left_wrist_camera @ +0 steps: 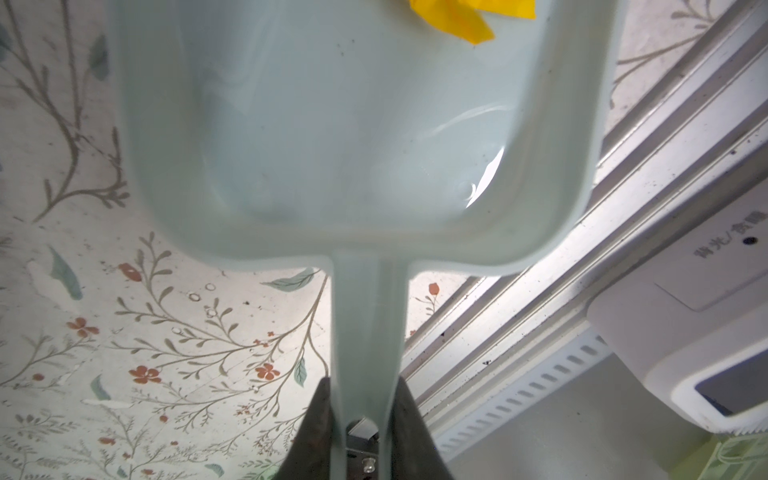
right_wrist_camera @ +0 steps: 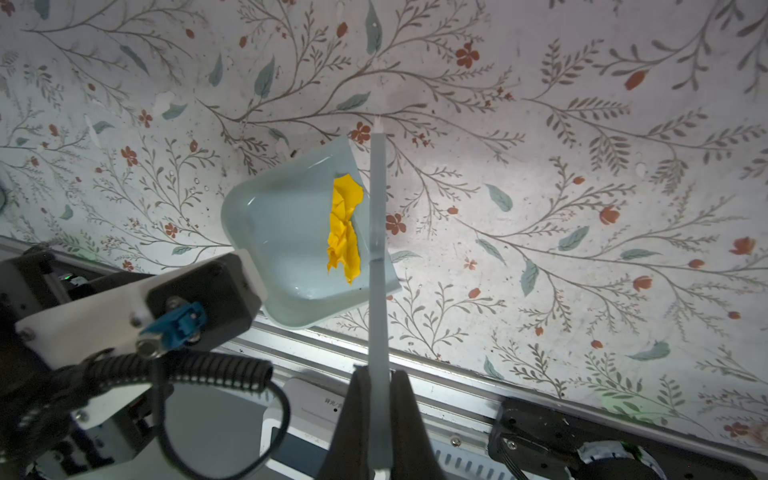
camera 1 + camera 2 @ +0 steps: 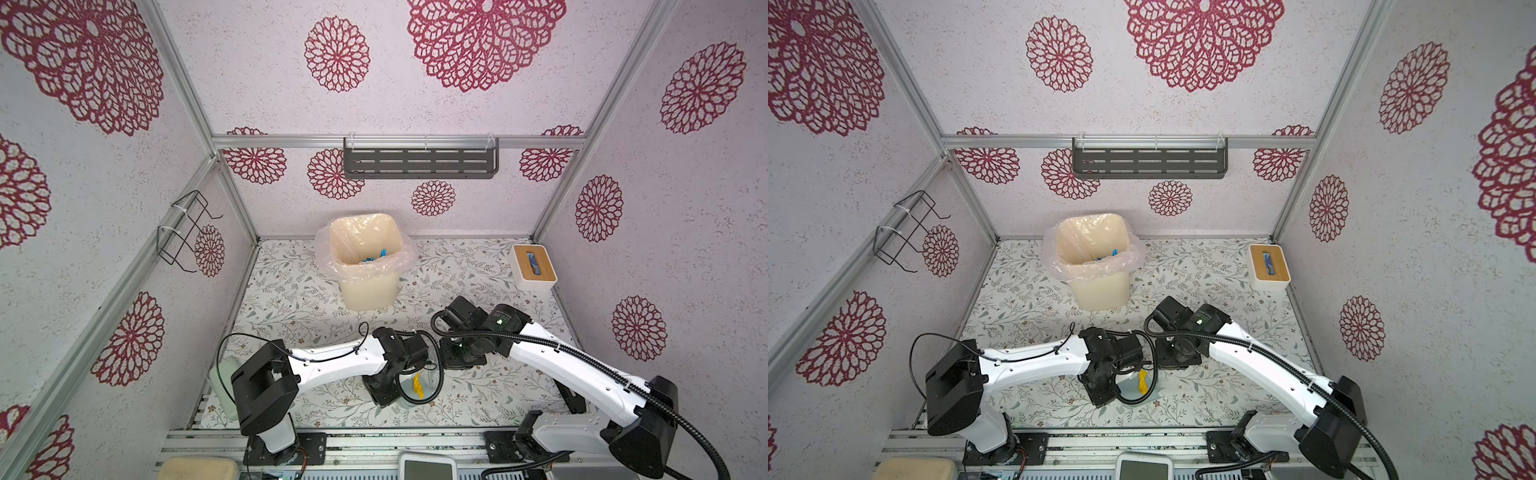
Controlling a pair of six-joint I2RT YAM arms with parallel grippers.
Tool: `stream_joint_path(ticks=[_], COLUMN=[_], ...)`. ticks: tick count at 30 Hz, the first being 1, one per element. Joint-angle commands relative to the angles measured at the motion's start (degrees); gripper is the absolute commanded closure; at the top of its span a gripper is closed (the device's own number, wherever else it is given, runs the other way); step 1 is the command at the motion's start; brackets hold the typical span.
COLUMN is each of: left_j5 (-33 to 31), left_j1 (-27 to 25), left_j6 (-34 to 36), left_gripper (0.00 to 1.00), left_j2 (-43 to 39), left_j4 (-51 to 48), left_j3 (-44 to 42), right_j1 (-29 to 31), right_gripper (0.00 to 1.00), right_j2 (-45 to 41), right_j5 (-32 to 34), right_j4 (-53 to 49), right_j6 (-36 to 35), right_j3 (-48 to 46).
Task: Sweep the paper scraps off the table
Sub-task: 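Sweep the yellow scrap into the teal dustpan with the right gripper's brush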
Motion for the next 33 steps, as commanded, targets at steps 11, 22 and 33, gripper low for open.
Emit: stream_joint_path(ticks=[11,22,33], left_j5=[-0.81,-1.27,-3.11], left_j1=[0.38,0.38,0.38], left_j6=[-0.39,-0.83,-1.53], left_gripper=[1.0,1.0,1.0], left_j2=[-0.04,-2.49,-6.75], left_j4=[0.76,3.8,6.24], left_j3=[1.31,0.87,0.97], right_j1=[-0.53,-7.05,-13.96], right_gripper=[1.0,1.0,1.0], right_j2=[-7.12,-11.93,-15.47], right_j5=[-7.41,-1.72,0.03], right_j4=[10.48,-0.83,-6.42], right_j6=[7.64,3.25,-1.02], right_j3=[-2.16,-0.29,2.23])
